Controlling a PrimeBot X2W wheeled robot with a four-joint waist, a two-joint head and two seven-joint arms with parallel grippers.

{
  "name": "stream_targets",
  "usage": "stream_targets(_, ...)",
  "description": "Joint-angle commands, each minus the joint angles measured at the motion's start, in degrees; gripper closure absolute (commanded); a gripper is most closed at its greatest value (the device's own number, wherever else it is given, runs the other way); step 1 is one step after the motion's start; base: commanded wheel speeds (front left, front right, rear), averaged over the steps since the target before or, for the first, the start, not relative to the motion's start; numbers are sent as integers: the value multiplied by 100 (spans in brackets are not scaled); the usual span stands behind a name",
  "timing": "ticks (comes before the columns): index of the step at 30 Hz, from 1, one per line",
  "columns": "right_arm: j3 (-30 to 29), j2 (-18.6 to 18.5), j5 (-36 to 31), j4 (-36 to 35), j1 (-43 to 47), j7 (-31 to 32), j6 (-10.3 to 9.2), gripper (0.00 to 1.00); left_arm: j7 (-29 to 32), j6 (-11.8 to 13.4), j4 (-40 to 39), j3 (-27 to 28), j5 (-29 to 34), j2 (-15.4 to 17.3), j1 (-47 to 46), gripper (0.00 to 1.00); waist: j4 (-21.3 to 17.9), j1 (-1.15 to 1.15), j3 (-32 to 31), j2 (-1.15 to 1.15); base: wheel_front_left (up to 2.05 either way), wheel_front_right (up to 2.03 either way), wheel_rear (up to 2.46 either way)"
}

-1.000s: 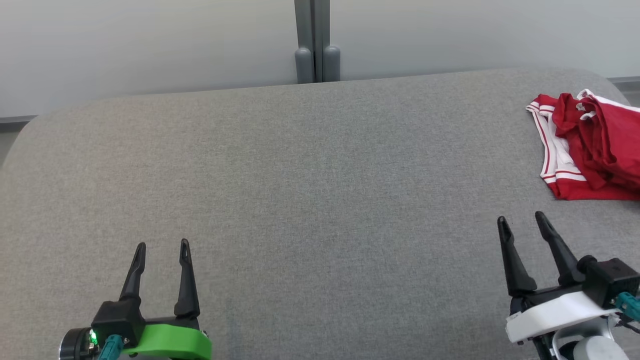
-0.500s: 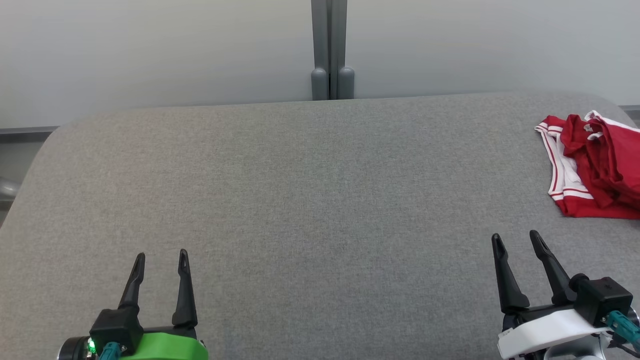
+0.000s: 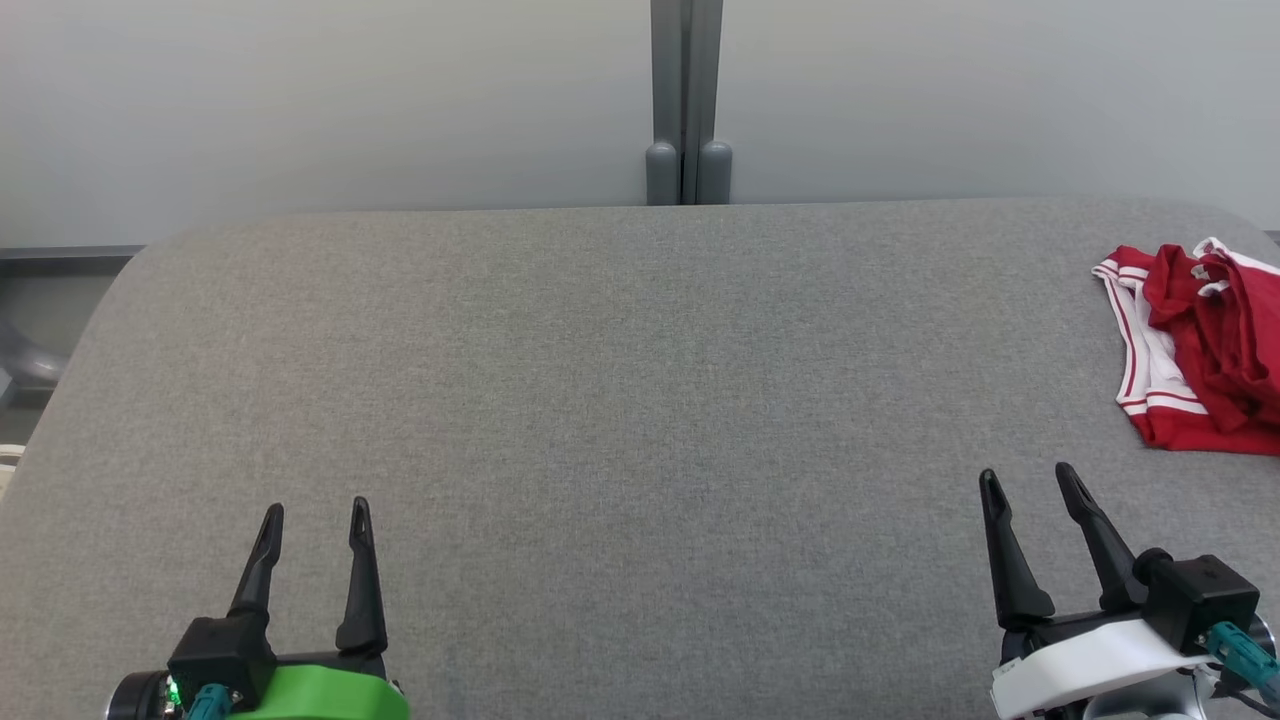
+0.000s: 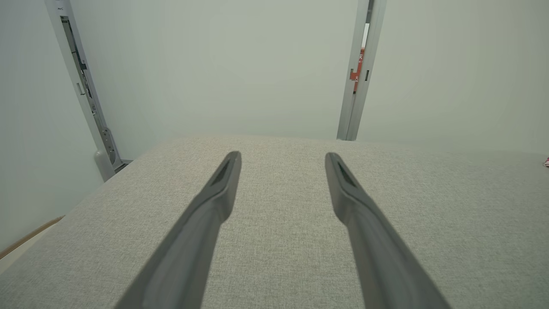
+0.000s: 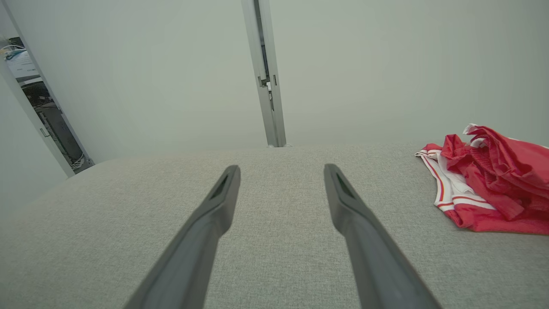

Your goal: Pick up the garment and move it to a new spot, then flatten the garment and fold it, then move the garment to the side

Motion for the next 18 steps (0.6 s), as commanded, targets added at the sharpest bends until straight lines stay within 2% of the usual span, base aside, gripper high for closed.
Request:
stream_targets(1,-7,-3,-68,-44,86,33,-10,0,-15,20,-28,12,-5,37,30,0,1,0,3,0,0,0,0)
stream_targets(18,-51,26,-127,-102,91,154,-10,0,66,123,-101,-50,-70,78,14,0,-12,0,5,0,0,0,0)
